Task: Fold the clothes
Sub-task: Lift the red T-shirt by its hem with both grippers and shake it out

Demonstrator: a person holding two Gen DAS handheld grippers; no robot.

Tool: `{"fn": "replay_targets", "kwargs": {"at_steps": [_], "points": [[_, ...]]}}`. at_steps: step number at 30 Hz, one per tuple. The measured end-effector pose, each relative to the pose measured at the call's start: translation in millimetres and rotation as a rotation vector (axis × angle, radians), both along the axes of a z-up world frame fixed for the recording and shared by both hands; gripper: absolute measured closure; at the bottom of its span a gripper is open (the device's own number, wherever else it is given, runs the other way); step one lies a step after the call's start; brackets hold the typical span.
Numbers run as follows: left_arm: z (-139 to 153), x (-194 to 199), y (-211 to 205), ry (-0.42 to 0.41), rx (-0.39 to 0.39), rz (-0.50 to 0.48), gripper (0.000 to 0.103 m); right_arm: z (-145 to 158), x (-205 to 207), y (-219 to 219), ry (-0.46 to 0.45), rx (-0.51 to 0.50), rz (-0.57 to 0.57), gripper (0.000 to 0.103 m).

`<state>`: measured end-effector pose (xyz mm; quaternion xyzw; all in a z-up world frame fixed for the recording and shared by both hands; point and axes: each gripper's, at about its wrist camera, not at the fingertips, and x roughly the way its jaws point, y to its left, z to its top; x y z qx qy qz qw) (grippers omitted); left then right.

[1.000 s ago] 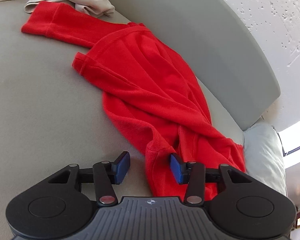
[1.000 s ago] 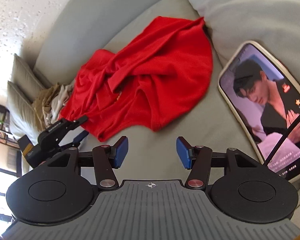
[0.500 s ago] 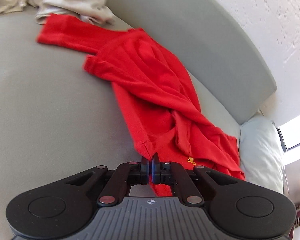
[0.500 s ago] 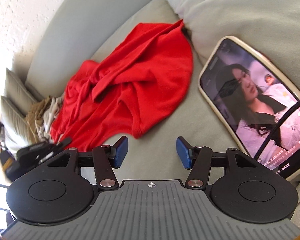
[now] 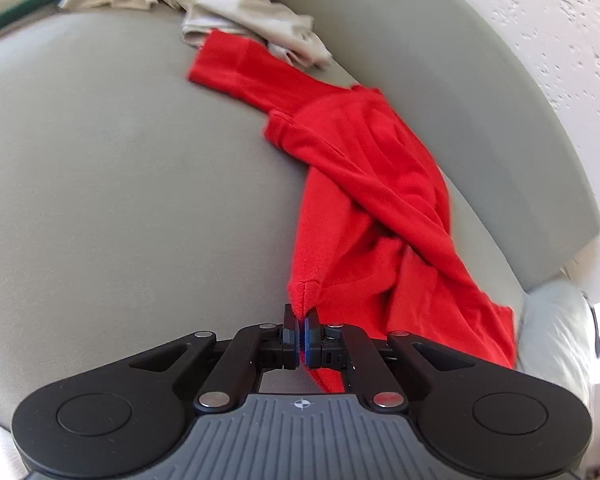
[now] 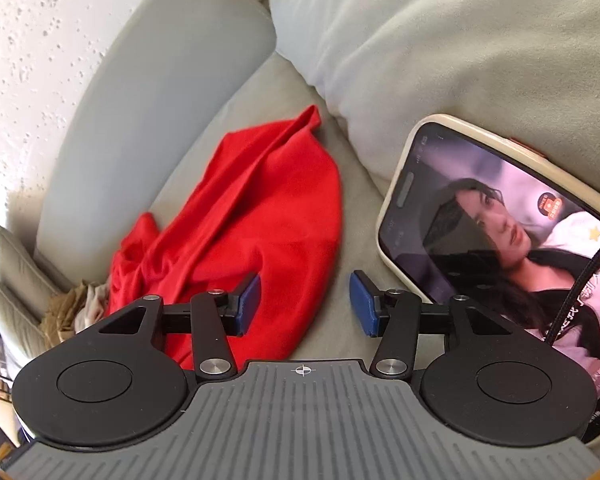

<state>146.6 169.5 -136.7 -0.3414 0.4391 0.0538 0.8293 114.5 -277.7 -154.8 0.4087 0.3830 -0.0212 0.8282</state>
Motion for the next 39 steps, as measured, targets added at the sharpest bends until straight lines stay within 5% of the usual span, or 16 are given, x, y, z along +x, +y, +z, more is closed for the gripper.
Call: {"fn": "replay_targets", "kwargs": {"at_steps": [3,10,16,21,24,27,29,34,39], "points": [[-8,3,-3,-0.011,-0.03,-0.024,0.101,-4,4,-4,-0.04,0.055,0.023,0.051],[-24,6,1,-0.027,-0.148,-0.004,0.072,-14,27,-2,-0.028,0.084,0.075,0.058],[-33,9,4,-0.041,-0.233,0.002,0.072,-14,51,-4,-0.02,0.067,0.144,0.061],[-40,18,-1,-0.046,-0.26,-0.021,0.072,-28,23,-13,0.017,0.158,0.086,0.094],[-46,25,-1,-0.042,-0.289,-0.013,0.072,-31,26,-7,0.003,0.146,0.091,0.091],[-52,26,0,-0.008,-0.298,0.01,0.095,-29,36,2,-0.021,0.1,0.122,0.094],[-49,21,1,0.002,-0.306,0.026,0.096,-28,42,8,-0.009,0.047,0.151,0.1],[9,-9,0,-0.088,-0.263,0.033,0.102,10,41,7,0.03,0.03,0.162,0.1],[134,-46,0,-0.356,-0.196,0.009,0.103,100,34,5,-0.116,0.098,0.203,0.101]]}}
